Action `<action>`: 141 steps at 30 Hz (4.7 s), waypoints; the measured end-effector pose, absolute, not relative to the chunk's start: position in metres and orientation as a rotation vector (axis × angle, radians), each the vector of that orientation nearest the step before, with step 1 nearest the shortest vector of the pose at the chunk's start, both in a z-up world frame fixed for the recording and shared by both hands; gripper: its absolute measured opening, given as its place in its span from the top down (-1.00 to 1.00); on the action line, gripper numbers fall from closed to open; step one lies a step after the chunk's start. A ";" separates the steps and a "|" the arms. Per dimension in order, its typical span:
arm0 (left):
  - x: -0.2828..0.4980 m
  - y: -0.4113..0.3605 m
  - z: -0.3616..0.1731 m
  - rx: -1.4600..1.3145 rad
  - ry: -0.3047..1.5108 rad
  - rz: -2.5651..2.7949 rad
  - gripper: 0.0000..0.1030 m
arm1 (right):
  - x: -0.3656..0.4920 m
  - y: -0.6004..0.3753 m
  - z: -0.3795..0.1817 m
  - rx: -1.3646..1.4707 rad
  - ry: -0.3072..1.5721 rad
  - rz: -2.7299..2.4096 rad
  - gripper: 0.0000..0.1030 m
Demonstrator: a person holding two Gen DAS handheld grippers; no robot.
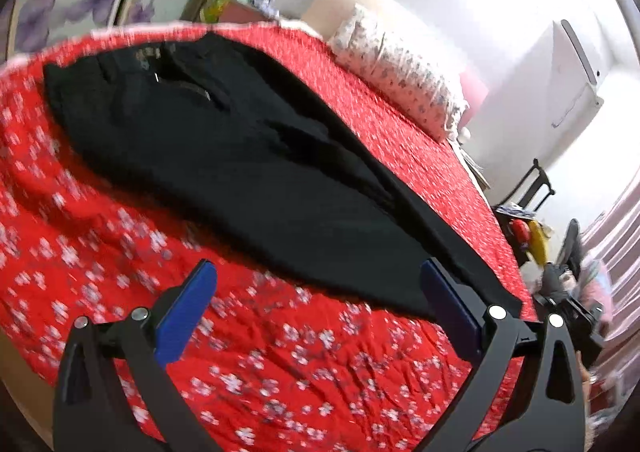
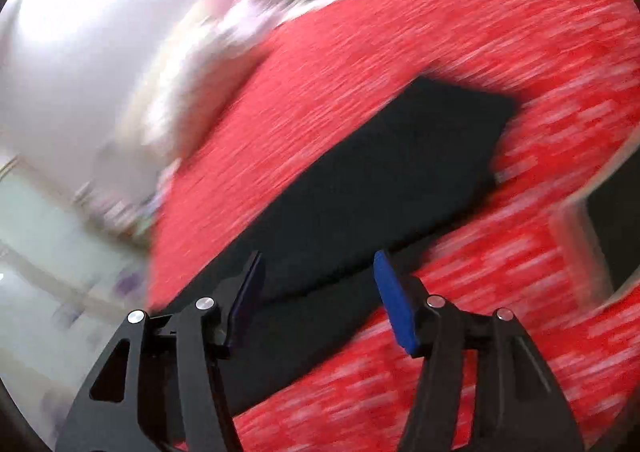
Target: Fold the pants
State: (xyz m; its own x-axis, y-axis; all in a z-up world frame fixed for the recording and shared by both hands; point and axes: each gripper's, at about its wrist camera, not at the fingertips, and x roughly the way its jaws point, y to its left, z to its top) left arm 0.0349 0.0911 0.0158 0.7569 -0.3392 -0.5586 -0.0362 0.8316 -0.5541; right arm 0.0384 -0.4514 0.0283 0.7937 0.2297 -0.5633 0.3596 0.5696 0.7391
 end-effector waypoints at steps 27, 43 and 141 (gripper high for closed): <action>0.059 0.140 0.050 -0.483 0.624 -0.105 -0.96 | 0.114 -0.355 -0.053 1.326 0.562 0.021 0.92; 0.372 0.167 0.029 -0.633 1.001 0.149 -0.96 | 0.107 -0.336 -0.051 0.923 0.552 0.055 0.91; 0.036 0.073 0.004 -0.305 0.705 -0.148 -0.96 | 0.137 -0.548 0.010 0.006 1.027 -0.473 0.70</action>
State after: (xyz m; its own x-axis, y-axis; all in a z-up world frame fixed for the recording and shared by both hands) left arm 0.0355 0.0730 0.0037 0.7538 -0.2351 -0.6136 0.0313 0.9456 -0.3239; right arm 0.1371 -0.5477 0.0095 0.4262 -0.3761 -0.8227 0.3815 0.8994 -0.2135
